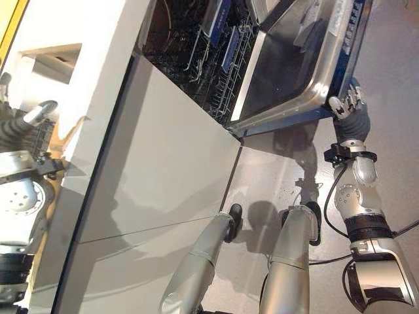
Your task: Pick up plates and place into dishwasher.
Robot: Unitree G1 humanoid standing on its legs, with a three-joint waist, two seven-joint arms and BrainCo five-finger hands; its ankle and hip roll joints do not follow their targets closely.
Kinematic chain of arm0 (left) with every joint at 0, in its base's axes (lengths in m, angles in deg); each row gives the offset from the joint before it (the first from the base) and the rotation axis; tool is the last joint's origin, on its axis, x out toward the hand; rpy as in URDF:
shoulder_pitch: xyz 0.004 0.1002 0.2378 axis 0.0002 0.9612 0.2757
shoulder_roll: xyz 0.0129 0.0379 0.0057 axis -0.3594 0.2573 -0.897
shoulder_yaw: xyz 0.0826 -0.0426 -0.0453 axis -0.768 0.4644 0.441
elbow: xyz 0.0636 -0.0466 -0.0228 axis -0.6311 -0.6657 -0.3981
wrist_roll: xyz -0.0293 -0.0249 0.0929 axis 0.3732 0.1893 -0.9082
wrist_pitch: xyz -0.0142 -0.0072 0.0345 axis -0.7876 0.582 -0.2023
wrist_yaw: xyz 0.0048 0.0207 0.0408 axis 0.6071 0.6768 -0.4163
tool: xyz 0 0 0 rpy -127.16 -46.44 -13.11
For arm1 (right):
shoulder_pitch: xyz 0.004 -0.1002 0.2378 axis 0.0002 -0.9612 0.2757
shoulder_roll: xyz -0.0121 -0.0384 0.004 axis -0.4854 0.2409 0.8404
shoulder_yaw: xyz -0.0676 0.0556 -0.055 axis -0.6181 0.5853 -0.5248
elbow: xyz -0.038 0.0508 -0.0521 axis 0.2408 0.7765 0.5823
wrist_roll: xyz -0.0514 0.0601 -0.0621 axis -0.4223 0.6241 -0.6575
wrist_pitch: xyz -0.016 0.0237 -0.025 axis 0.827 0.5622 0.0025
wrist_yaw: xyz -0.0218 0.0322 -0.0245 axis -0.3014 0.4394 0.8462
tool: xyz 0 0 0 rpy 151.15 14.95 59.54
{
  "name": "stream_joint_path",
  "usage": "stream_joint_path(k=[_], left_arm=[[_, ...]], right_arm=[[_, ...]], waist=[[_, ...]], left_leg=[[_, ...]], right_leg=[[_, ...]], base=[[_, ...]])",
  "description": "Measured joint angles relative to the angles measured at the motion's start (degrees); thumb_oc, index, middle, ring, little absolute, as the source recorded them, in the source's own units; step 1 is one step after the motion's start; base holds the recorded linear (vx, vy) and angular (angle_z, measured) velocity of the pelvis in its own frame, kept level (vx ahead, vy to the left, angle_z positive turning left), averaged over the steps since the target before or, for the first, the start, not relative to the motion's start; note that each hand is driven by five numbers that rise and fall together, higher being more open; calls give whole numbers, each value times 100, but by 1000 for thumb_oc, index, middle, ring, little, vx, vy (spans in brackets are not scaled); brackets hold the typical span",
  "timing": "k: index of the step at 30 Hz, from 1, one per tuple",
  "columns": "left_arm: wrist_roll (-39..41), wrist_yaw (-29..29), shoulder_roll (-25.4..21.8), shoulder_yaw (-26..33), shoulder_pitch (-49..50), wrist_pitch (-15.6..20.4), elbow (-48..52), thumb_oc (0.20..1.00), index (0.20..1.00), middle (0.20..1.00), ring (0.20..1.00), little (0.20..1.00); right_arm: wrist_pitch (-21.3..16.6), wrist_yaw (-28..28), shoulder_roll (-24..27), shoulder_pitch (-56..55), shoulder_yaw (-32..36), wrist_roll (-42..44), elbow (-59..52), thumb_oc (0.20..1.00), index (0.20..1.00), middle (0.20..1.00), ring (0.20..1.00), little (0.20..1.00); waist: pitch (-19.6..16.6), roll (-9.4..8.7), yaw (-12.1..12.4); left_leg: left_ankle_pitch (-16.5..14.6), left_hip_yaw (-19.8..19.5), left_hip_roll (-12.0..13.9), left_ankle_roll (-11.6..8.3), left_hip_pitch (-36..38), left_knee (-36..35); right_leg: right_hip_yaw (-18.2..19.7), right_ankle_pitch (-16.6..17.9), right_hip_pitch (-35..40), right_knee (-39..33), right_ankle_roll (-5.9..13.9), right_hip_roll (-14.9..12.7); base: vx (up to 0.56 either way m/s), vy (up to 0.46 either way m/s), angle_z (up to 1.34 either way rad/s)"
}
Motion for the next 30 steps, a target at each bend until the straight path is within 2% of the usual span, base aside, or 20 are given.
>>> stream_joint_path(k=[3,4,7,9,12,15,19,23,28,30], left_arm=[[67,-150,178,-244,-55,-82,-5,1000,1000,1000,1000,1000],[91,-193,238,-292,-55,-97,-9,1000,1000,1000,1000,1000],[97,-330,355,-424,-51,-143,-40,1000,1000,1000,1000,1000],[97,-416,360,-455,-71,-158,-26,1000,1000,1000,1000,1000],[98,-496,360,-454,-73,-161,-66,1000,1000,1000,1000,1000],[101,-687,352,-419,100,-164,-196,1000,1000,1000,1000,1000],[117,-960,333,-209,511,-190,-256,1000,1000,1000,1000,1000],[114,-1275,365,-161,555,-206,-247,1000,1000,1000,1000,1000],[99,-1595,453,-6,604,-325,-237,1000,1000,1000,1000,1000],[99,-1711,475,30,645,-341,-236,1000,1000,1000,1000,1000]], right_arm=[[57,-61,-86,-7,-137,-189,-211,1000,1000,1000,1000,1000],[108,-89,-102,-6,-170,-247,-340,1000,1000,1000,1000,1000],[139,-135,-272,-7,-241,-452,-615,1000,1000,1000,1000,1000],[136,-149,-378,18,-247,-527,-804,1000,1000,1000,1000,1000],[135,-153,-580,114,-264,-670,-981,1000,1000,1000,1000,1000],[126,3,-940,141,-239,-833,-1046,1000,1000,1000,1000,1000],[169,265,-1113,-409,-26,-849,-1044,1000,1000,1000,1000,1000],[225,501,-1261,-695,51,-849,-1046,1000,1000,1000,1000,1000],[235,617,-1330,-1181,135,-849,-1180,1000,1000,1000,1000,1000],[244,693,-1389,-1429,159,-850,-1268,1000,1000,1000,1000,1000]], waist=[[29,-41,27],[32,-60,42],[36,-183,122],[-18,-269,316],[-65,-419,568],[-190,-711,925],[-365,-1067,996],[-522,-1213,1022],[-699,-1245,1055],[-783,-1270,1145]], left_leg=[[137,-96,37,-109,376,-298],[185,-108,66,-69,476,-408],[437,-138,110,-333,875,-845],[579,-142,172,-483,1002,-1033],[744,-137,265,-445,1170,-1316],[860,-143,373,-404,1456,-1667],[923,-150,416,-324,1887,-2011],[973,-172,505,-267,2169,-2327],[1023,-212,583,-196,2477,-2579],[1035,-193,647,-183,2645,-2723]], right_leg=[[-234,3,455,-235,-6,-131],[-336,6,607,-343,-13,-179],[-607,30,1094,-618,-44,-333],[-842,70,1335,-767,-60,-423],[-1326,43,1778,-1035,-19,-575],[-1693,-3,2318,-1401,-3,-609],[-1967,8,3004,-1913,52,-603],[-2147,128,3471,-2406,57,-592],[-2351,404,4080,-3134,129,-467],[-2383,562,4341,-3508,150,-373]], base=[[135,29,28],[155,-5,33],[148,-64,50],[144,-70,51],[161,-117,65],[233,-165,53],[173,-96,27],[130,-124,9],[83,-111,7],[22,-95,-5]])
